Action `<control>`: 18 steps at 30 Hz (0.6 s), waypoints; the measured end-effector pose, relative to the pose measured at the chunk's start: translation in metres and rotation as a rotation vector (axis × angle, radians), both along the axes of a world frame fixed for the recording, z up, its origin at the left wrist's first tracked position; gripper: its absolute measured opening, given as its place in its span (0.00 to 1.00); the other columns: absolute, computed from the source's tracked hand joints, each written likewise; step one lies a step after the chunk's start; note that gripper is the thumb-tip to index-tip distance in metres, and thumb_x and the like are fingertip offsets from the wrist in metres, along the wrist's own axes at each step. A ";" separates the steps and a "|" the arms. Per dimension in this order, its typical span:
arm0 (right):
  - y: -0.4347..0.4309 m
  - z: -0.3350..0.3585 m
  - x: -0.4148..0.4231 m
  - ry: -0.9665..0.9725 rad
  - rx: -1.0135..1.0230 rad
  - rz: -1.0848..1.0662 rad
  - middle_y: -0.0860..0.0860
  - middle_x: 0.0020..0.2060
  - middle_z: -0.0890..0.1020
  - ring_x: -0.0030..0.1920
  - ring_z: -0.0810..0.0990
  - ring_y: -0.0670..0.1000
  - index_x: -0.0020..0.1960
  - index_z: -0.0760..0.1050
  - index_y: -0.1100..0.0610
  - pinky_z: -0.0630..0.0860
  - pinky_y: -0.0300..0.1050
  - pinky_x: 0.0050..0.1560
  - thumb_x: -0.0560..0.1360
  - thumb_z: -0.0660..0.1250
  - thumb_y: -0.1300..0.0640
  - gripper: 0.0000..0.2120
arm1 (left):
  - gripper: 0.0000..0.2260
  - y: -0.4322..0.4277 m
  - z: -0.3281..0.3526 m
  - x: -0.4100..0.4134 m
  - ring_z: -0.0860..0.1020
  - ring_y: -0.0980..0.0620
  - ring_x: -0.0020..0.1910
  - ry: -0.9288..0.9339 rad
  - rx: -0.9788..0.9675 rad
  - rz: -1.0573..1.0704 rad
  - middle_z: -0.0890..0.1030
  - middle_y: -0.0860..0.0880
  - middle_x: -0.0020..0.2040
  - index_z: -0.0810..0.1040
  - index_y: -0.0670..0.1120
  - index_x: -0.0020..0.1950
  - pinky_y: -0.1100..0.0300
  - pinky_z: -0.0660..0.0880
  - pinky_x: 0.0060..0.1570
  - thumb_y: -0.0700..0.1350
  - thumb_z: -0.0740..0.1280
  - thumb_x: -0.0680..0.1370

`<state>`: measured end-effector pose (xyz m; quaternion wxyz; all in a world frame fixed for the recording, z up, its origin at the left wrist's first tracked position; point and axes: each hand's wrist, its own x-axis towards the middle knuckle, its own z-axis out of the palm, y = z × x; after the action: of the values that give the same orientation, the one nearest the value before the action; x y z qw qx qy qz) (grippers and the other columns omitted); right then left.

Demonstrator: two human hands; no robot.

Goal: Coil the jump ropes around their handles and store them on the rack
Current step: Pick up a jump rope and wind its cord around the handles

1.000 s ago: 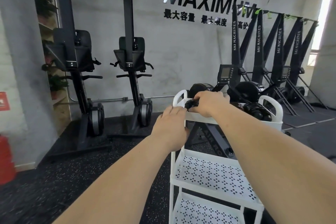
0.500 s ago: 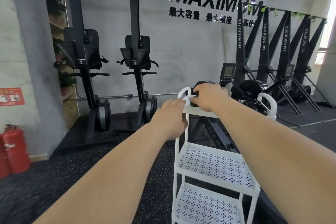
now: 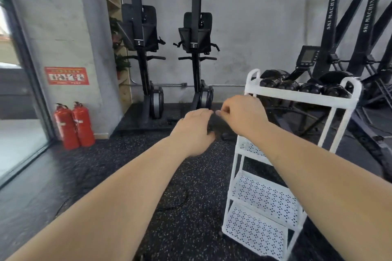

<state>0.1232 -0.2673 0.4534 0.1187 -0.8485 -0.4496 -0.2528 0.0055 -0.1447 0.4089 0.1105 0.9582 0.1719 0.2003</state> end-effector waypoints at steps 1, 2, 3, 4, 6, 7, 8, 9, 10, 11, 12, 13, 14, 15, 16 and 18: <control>0.002 -0.011 -0.011 0.032 -0.021 0.019 0.47 0.36 0.80 0.43 0.81 0.55 0.40 0.77 0.46 0.73 0.49 0.48 0.85 0.63 0.38 0.19 | 0.32 0.001 -0.010 -0.015 0.65 0.44 0.80 0.025 0.007 0.011 0.66 0.49 0.82 0.61 0.50 0.84 0.42 0.68 0.76 0.52 0.68 0.82; 0.005 -0.022 -0.021 0.068 -0.044 0.032 0.47 0.37 0.80 0.44 0.82 0.56 0.41 0.79 0.47 0.74 0.49 0.47 0.85 0.61 0.38 0.20 | 0.32 0.001 -0.021 -0.030 0.63 0.45 0.81 0.054 0.016 0.025 0.64 0.50 0.84 0.60 0.50 0.85 0.42 0.66 0.78 0.53 0.68 0.83; 0.007 -0.034 -0.031 0.106 -0.058 0.050 0.48 0.38 0.81 0.45 0.83 0.56 0.45 0.83 0.48 0.75 0.49 0.46 0.85 0.61 0.38 0.20 | 0.33 0.002 -0.031 -0.044 0.61 0.45 0.83 0.080 0.021 0.040 0.61 0.50 0.85 0.59 0.50 0.86 0.43 0.64 0.80 0.52 0.67 0.83; 0.009 -0.046 -0.039 0.148 -0.071 0.068 0.48 0.42 0.84 0.47 0.83 0.56 0.49 0.85 0.48 0.76 0.49 0.47 0.85 0.61 0.38 0.19 | 0.33 0.004 -0.042 -0.058 0.59 0.45 0.83 0.101 0.019 0.056 0.59 0.50 0.86 0.58 0.50 0.86 0.44 0.62 0.80 0.52 0.67 0.84; 0.014 -0.070 -0.056 0.215 -0.091 0.103 0.49 0.46 0.86 0.48 0.84 0.55 0.54 0.86 0.46 0.76 0.48 0.46 0.85 0.63 0.39 0.17 | 0.33 0.007 -0.064 -0.084 0.58 0.45 0.84 0.139 0.001 0.084 0.58 0.50 0.86 0.58 0.50 0.86 0.44 0.61 0.81 0.52 0.66 0.84; 0.017 -0.081 -0.064 0.243 -0.099 0.115 0.49 0.47 0.87 0.47 0.84 0.55 0.53 0.86 0.46 0.75 0.47 0.45 0.84 0.64 0.39 0.16 | 0.33 0.009 -0.076 -0.096 0.57 0.45 0.84 0.158 -0.013 0.098 0.58 0.50 0.86 0.57 0.50 0.86 0.44 0.61 0.81 0.52 0.66 0.84; 0.021 -0.094 -0.071 0.268 -0.111 0.124 0.49 0.46 0.87 0.45 0.84 0.54 0.53 0.86 0.46 0.75 0.46 0.43 0.84 0.64 0.39 0.16 | 0.32 0.012 -0.087 -0.107 0.57 0.45 0.84 0.175 -0.028 0.111 0.57 0.50 0.86 0.57 0.51 0.86 0.43 0.61 0.81 0.52 0.66 0.84; 0.025 -0.106 -0.078 0.286 -0.129 0.132 0.48 0.45 0.87 0.44 0.84 0.54 0.53 0.86 0.46 0.76 0.46 0.43 0.84 0.64 0.39 0.15 | 0.32 0.015 -0.098 -0.117 0.57 0.45 0.84 0.188 -0.042 0.124 0.57 0.50 0.86 0.58 0.51 0.86 0.43 0.61 0.81 0.52 0.66 0.84; 0.029 -0.119 -0.084 0.305 -0.151 0.137 0.48 0.45 0.87 0.44 0.84 0.53 0.53 0.86 0.46 0.78 0.46 0.43 0.84 0.65 0.40 0.15 | 0.32 0.019 -0.109 -0.127 0.58 0.45 0.84 0.200 -0.055 0.138 0.57 0.50 0.86 0.58 0.51 0.86 0.43 0.61 0.81 0.52 0.66 0.84; 0.034 -0.132 -0.089 0.330 -0.172 0.139 0.48 0.44 0.87 0.44 0.84 0.54 0.53 0.86 0.45 0.80 0.47 0.44 0.84 0.65 0.40 0.14 | 0.32 0.022 -0.120 -0.136 0.58 0.45 0.84 0.214 -0.070 0.151 0.58 0.50 0.86 0.58 0.51 0.86 0.43 0.61 0.81 0.52 0.65 0.84; 0.038 -0.144 -0.095 0.362 -0.190 0.138 0.47 0.44 0.87 0.45 0.85 0.54 0.52 0.86 0.45 0.82 0.48 0.46 0.83 0.66 0.40 0.13 | 0.32 0.026 -0.131 -0.145 0.58 0.44 0.83 0.227 -0.087 0.163 0.58 0.50 0.86 0.58 0.51 0.86 0.43 0.61 0.80 0.52 0.65 0.84; 0.042 -0.155 -0.101 0.393 -0.205 0.137 0.47 0.44 0.87 0.46 0.85 0.55 0.52 0.86 0.45 0.82 0.49 0.46 0.83 0.66 0.40 0.12 | 0.32 0.030 -0.142 -0.153 0.59 0.44 0.83 0.240 -0.106 0.176 0.58 0.51 0.86 0.57 0.51 0.86 0.43 0.61 0.80 0.52 0.65 0.85; 0.046 -0.166 -0.107 0.418 -0.220 0.138 0.47 0.45 0.87 0.47 0.85 0.55 0.53 0.85 0.44 0.81 0.49 0.46 0.82 0.67 0.41 0.11 | 0.32 0.034 -0.152 -0.161 0.59 0.44 0.83 0.252 -0.125 0.190 0.58 0.51 0.86 0.57 0.51 0.86 0.43 0.62 0.80 0.52 0.65 0.85; 0.050 -0.177 -0.112 0.436 -0.240 0.141 0.48 0.46 0.87 0.48 0.84 0.55 0.53 0.85 0.44 0.81 0.48 0.46 0.82 0.67 0.41 0.10 | 0.32 0.039 -0.163 -0.169 0.59 0.44 0.83 0.264 -0.145 0.203 0.58 0.50 0.86 0.57 0.51 0.86 0.43 0.62 0.80 0.52 0.65 0.85; 0.055 -0.187 -0.117 0.453 -0.262 0.148 0.48 0.46 0.87 0.48 0.84 0.55 0.54 0.85 0.44 0.81 0.48 0.46 0.83 0.68 0.42 0.10 | 0.32 0.044 -0.173 -0.176 0.59 0.43 0.83 0.273 -0.162 0.214 0.58 0.50 0.86 0.58 0.51 0.86 0.43 0.62 0.80 0.52 0.66 0.85; 0.065 -0.206 -0.126 0.491 -0.298 0.161 0.48 0.47 0.87 0.47 0.84 0.54 0.55 0.85 0.44 0.82 0.49 0.47 0.83 0.68 0.42 0.10 | 0.31 0.055 -0.191 -0.188 0.61 0.43 0.82 0.289 -0.196 0.238 0.59 0.50 0.85 0.59 0.50 0.86 0.43 0.62 0.80 0.51 0.66 0.84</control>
<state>-0.0025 -0.2027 0.2473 0.1179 -0.8539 -0.5054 0.0389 -0.1828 -0.0898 0.2175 0.1529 0.9345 0.3168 0.0550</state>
